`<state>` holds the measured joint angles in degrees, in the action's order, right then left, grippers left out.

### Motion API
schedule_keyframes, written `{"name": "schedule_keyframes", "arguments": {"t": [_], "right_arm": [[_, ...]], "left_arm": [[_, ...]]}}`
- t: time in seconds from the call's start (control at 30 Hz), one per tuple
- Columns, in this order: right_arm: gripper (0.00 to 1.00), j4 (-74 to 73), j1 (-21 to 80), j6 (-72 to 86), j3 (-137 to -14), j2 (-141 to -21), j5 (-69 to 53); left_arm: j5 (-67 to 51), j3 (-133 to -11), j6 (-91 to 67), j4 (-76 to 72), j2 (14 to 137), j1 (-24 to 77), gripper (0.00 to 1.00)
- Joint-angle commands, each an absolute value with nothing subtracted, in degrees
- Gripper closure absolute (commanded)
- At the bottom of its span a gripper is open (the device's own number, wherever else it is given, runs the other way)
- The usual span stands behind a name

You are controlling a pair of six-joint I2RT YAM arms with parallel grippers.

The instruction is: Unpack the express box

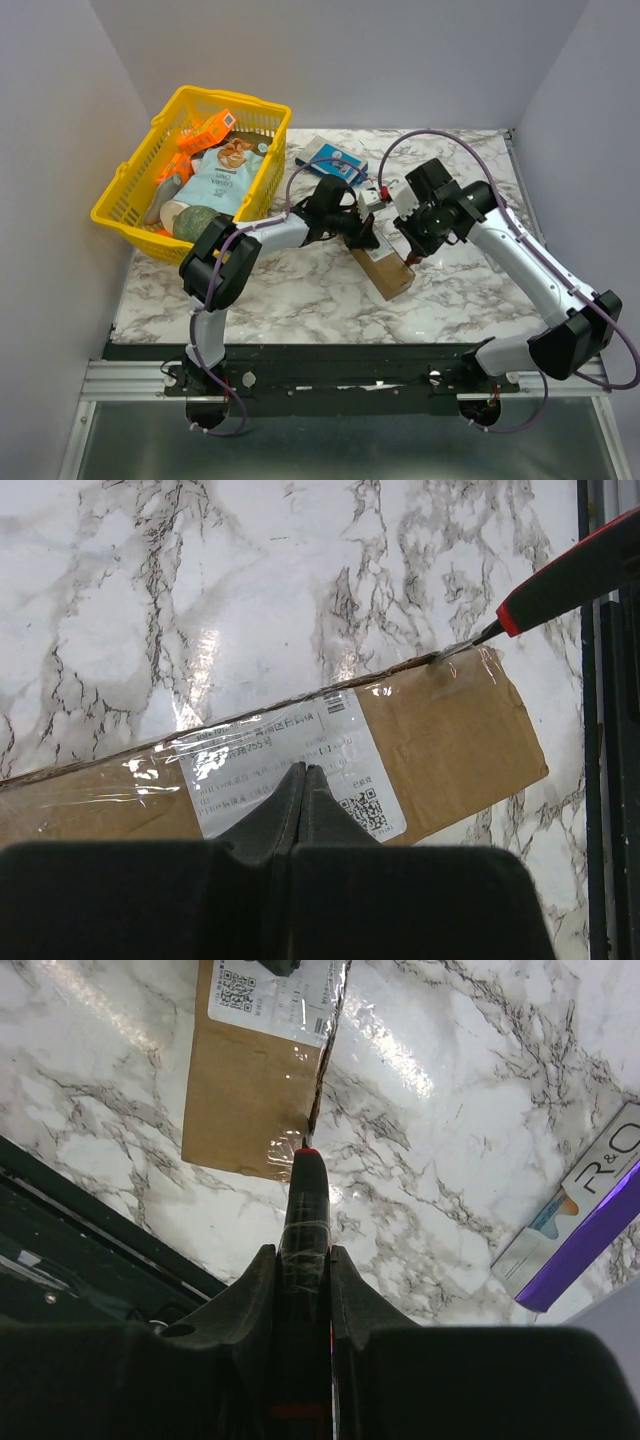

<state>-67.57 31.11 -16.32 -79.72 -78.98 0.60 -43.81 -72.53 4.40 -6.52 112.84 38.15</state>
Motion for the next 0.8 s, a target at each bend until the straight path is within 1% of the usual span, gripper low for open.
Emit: {"name": "schedule_keyframes", "arguments": {"t": [0.0, 0.13, 0.33, 0.43, 0.53, 0.6, 0.77], "right_arm": [[1.0, -79.19, 30.85, -11.87, -81.56, -81.2, 0.44], [1.0, -77.43, 30.85, -12.3, -85.07, -84.0, 1.23], [1.0, -75.5, 30.94, -14.94, -96.93, -90.7, 2.82], [1.0, -75.5, 31.02, -15.29, -99.22, -93.51, 1.76], [1.0, -75.06, 31.37, -15.64, -99.14, -94.66, 0.88], [1.0, -74.45, 31.55, -15.82, -98.88, -95.01, 0.44], [1.0, -72.78, 31.82, -18.28, -100.1, -95.36, 1.84]], "left_arm": [[-34.01, -71.28, 6.06, -0.35, 116.63, 37.27, 1.0], [-32.53, -70.4, 6.15, -0.35, 115.23, 37.27, 1.0], [-31.81, -66.19, 5.19, -0.09, 107.77, 34.9, 1.0], [-36.99, -63.29, 4.14, -2.1, 102.93, 32.26, 1.0], [-43.58, -60.83, 4.48, -7.19, 99.85, 31.29, 0.95], [-48.65, -60.38, 4.66, -11.14, 100.02, 31.46, 0.93], [-52.47, -64.16, 1.85, -13.35, 104.58, 32.43, 0.93]]}}
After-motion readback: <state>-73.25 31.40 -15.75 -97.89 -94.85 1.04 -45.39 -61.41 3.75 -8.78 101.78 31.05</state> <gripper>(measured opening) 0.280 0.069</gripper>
